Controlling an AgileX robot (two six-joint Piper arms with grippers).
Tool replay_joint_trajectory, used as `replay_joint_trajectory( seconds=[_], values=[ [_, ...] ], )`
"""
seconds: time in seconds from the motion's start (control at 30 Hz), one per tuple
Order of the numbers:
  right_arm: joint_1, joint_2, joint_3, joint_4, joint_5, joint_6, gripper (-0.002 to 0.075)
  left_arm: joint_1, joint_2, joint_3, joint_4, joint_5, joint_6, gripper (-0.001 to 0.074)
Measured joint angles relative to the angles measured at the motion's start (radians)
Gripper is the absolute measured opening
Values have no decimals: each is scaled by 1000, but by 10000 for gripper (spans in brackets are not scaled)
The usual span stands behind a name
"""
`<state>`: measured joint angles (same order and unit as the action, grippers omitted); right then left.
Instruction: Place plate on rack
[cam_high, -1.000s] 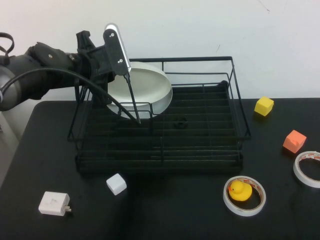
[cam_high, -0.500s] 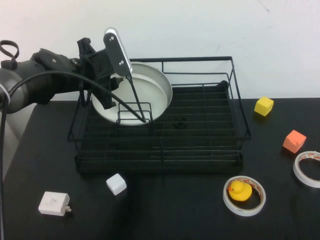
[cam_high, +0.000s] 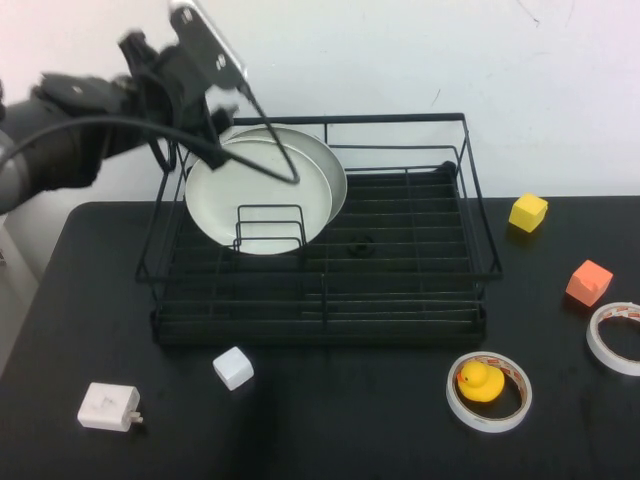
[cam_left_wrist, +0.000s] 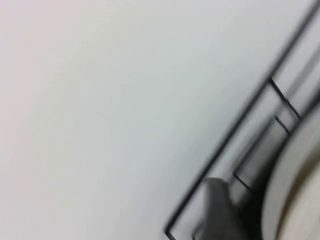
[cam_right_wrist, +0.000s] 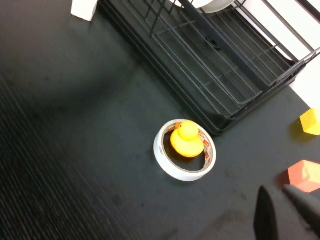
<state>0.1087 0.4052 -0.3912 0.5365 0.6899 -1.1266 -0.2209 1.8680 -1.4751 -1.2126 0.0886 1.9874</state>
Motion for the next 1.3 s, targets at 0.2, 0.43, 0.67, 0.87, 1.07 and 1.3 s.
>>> replay_joint_trajectory(
  seconds=[0.2, 0.43, 0.67, 0.87, 1.07, 1.3],
  values=[
    [0, 0, 0, 0, 0, 0, -2, -3, -68, -2, -49, -14, -26, 221],
    [0, 0, 0, 0, 0, 2, -2, -6, -168, 40, -260, -123, -169, 23],
    [0, 0, 0, 44, 0, 5, -2, -8, -433, 236, -511, -230, -278, 1],
    [0, 0, 0, 48, -11, 5, -2, -8, -738, 487, -521, -31, -327, -1],
    [0, 0, 0, 116, -35, 3, -2, -10, -1047, 746, -518, 50, -309, -1],
    [0, 0, 0, 141, -58, 3, -2, -10, -1356, 1004, -517, 62, -295, -1]
  ],
)
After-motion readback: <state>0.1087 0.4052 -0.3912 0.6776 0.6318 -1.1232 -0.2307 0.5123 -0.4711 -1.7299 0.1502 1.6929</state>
